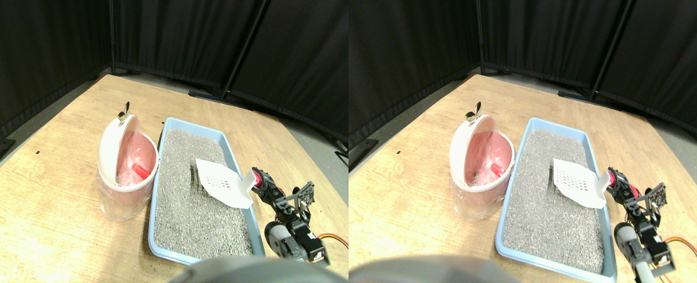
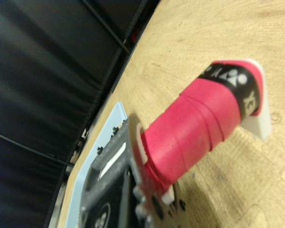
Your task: Scoop (unimanual)
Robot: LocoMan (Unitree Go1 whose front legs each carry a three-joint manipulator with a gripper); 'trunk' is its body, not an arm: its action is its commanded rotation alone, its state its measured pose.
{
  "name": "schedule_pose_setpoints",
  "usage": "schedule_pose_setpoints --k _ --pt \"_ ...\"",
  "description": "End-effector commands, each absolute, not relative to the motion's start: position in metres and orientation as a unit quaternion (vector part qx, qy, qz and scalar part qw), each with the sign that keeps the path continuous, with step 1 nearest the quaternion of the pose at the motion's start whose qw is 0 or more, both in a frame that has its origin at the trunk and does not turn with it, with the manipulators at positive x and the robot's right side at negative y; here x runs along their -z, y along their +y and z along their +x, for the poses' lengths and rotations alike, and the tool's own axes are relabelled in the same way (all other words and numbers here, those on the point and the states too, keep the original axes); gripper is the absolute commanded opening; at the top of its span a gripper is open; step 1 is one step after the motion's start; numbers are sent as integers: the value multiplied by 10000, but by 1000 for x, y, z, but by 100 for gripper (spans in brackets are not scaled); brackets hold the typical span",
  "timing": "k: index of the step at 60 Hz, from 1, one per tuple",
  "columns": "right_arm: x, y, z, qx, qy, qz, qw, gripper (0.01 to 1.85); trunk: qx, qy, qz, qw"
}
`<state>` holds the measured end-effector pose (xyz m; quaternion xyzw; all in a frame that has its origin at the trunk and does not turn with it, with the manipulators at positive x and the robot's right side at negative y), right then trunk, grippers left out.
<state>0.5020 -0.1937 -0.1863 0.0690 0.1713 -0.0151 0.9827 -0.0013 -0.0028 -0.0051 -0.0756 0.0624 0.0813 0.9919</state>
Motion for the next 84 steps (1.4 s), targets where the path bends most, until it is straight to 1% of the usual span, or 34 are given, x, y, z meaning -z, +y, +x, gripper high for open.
schedule_pose_setpoints --k 1,3,4,6,8,10,20,29,32,34,35,38,40,41,43,45,46,47,49,51,52,53,55,57,58,59,64,66,67,69,71,76,81,84 --pt "179 -197 501 484 1963 559 9778 82 -867 656 -801 9908" --pt "177 -198 500 558 2156 622 9729 105 -869 655 -798 9909" --pt "177 -198 500 568 2191 648 9719 110 -874 649 -797 9909" --pt "175 -199 501 545 2313 721 9687 128 -869 656 -797 9909" --pt "175 -200 501 541 2371 702 9674 131 -869 656 -797 9909" --pt "172 -201 501 557 2515 748 9634 138 -862 660 -796 9909" --pt "164 -204 501 606 2627 857 9592 144 -856 686 -786 9909" --pt "160 -205 497 560 2575 953 9599 141 -837 699 -749 9912" --pt "159 -205 495 488 2458 911 9638 137 -818 703 -739 9914" --pt "159 -206 493 338 2293 905 9685 133 -818 703 -739 9914" --pt "159 -206 493 338 2293 905 9685 133 -813 698 -731 9916" --pt "157 -208 490 230 2050 965 9737 123 -805 699 -721 9917" --pt "157 -210 488 33 1743 1010 9795 111 -790 707 -714 9918" --pt "157 -210 487 -12 1669 1026 9806 107 -777 709 -707 9919" --pt "156 -211 485 -174 1406 1083 9840 92 -764 712 -697 9921" --pt "156 -211 484 -205 1374 1084 9844 89 -754 714 -689 9922" --pt "155 -212 482 -302 1256 1107 9854 81 -743 712 -681 9924" --pt "155 -212 482 -302 1256 1107 9854 81 -743 712 -681 9924" --pt "154 -214 479 -385 1079 1182 9864 69 -735 715 -677 9924" --pt "154 -214 478 -399 1042 1192 9866 66 -719 722 -668 9926" --pt "152 -216 474 -437 899 1202 9877 55 -703 718 -660 9927" --pt "152 -216 474 -437 899 1202 9877 55 -703 718 -660 9927" --pt "151 -217 471 -530 701 1167 9893 45 -689 723 -658 9928" --pt "151 -218 470 -551 667 1162 9894 43 -670 719 -647 9931" --pt "149 -219 466 -563 616 1150 9899 35 -648 713 -642 9933" --pt "149 -219 466 -563 616 1150 9899 35 -631 716 -638 9934" --pt "146 -222 458 -600 433 1230 9897 14 -593 725 -622 9937" --pt "146 -222 457 -607 403 1219 9899 12 -567 722 -613 9939" --pt "145 -222 454 -650 294 1288 9891 5 -567 722 -613 9939" --pt "145 -223 454 -652 262 1303 9890 5 -544 726 -601 9941" --pt "146 -223 451 -706 126 1316 9887 5 -521 737 -597 9941" --pt "145 -224 446 -670 91 1270 9896 5 -469 747 -572 9945" --pt "146 -225 441 -664 -88 1174 9908 5 -397 762 -532 9949" --pt "148 -225 440 -659 -112 1134 9913 5 -370 766 -524 9950"
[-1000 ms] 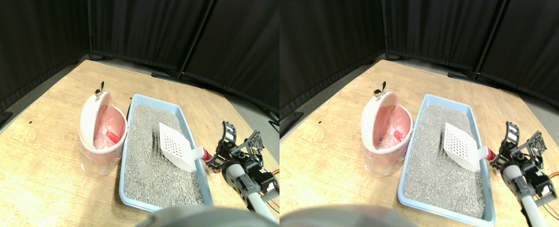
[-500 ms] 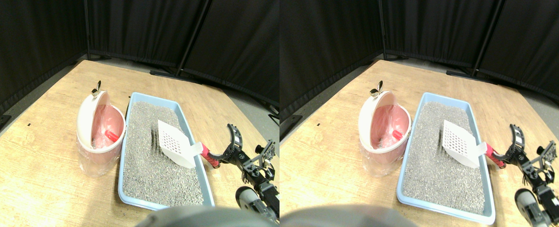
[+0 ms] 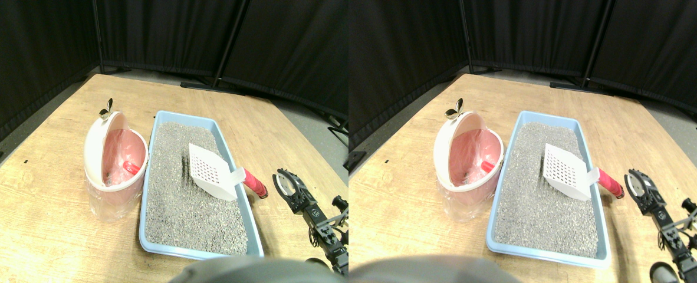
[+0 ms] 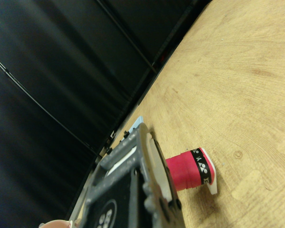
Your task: Scoop (unimanual)
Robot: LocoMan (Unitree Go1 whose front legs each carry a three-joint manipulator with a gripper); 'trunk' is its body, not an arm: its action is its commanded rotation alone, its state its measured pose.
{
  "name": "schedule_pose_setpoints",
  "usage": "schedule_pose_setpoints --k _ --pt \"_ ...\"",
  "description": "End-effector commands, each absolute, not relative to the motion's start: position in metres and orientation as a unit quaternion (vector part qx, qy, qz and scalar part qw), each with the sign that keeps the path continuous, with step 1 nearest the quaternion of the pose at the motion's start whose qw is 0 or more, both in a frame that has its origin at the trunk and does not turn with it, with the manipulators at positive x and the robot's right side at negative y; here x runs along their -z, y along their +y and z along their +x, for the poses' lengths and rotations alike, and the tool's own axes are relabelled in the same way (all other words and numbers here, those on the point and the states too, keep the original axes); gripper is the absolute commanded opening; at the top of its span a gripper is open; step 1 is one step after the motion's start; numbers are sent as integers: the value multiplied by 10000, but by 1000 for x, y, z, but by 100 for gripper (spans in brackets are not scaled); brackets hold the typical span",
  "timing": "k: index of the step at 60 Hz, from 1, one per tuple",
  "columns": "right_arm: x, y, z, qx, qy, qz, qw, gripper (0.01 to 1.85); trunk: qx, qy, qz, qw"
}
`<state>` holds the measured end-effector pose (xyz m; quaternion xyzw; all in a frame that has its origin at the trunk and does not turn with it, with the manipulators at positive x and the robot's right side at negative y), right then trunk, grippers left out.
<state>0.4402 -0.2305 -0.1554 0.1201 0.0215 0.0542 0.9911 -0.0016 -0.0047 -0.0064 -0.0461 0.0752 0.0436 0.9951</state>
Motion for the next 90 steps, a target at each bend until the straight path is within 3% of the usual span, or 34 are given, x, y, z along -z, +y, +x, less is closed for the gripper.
schedule_pose_setpoints --k 1,22,49,50,59,90 --pt "149 -225 439 -640 -118 1097 9918 5 -370 766 -524 9950" --pt "168 -228 425 -551 -252 868 9944 5 -110 866 -395 9954" --pt "179 -234 414 1 1 735 9973 5 9 931 -319 9951" --pt "179 -234 414 -4 6 734 9973 5 145 973 -284 9947" --pt "181 -232 411 29 34 670 9977 5 205 999 -272 9944" --pt "178 -225 406 106 45 651 9978 5 335 973 -301 9942"
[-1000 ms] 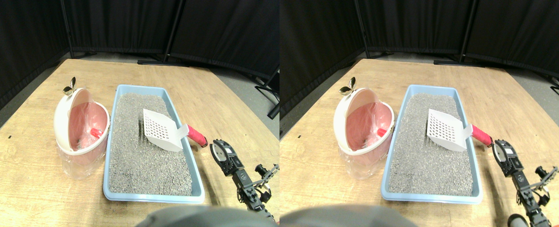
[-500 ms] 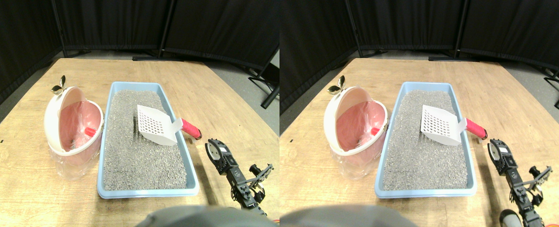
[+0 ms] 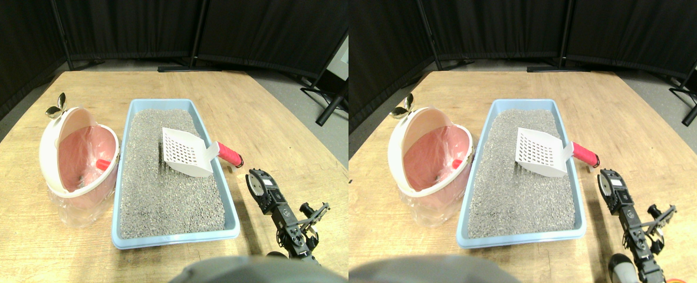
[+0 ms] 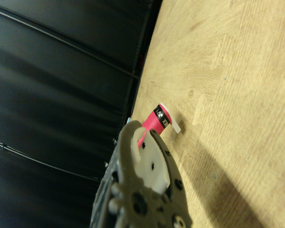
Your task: Scoop (unimanual)
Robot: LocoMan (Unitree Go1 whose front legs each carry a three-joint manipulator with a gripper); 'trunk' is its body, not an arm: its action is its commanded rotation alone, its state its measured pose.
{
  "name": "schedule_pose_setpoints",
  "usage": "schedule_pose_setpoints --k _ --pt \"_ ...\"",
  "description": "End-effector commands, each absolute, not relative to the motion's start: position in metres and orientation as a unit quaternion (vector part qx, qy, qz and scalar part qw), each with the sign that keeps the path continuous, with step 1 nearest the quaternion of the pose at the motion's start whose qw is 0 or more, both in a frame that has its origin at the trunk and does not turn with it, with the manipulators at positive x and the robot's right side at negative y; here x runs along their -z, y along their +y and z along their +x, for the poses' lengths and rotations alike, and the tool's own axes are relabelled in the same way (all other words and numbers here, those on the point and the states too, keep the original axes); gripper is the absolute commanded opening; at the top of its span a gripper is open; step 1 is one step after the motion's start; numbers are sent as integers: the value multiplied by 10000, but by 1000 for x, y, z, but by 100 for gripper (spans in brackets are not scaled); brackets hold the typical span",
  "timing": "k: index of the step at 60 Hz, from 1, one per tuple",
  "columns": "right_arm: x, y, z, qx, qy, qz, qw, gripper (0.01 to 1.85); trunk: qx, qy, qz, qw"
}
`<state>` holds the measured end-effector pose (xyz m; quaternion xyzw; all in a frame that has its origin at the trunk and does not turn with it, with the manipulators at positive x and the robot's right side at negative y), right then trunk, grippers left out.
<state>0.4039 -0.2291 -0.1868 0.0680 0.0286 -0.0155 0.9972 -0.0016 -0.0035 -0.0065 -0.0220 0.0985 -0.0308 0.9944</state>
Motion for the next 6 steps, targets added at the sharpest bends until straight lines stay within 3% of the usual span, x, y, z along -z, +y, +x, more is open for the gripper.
schedule_pose_setpoints --k 1,6 --pt "178 -225 406 106 45 651 9978 5 335 973 -301 9942" --pt "178 -223 407 93 79 582 9982 5 319 974 -322 9942"
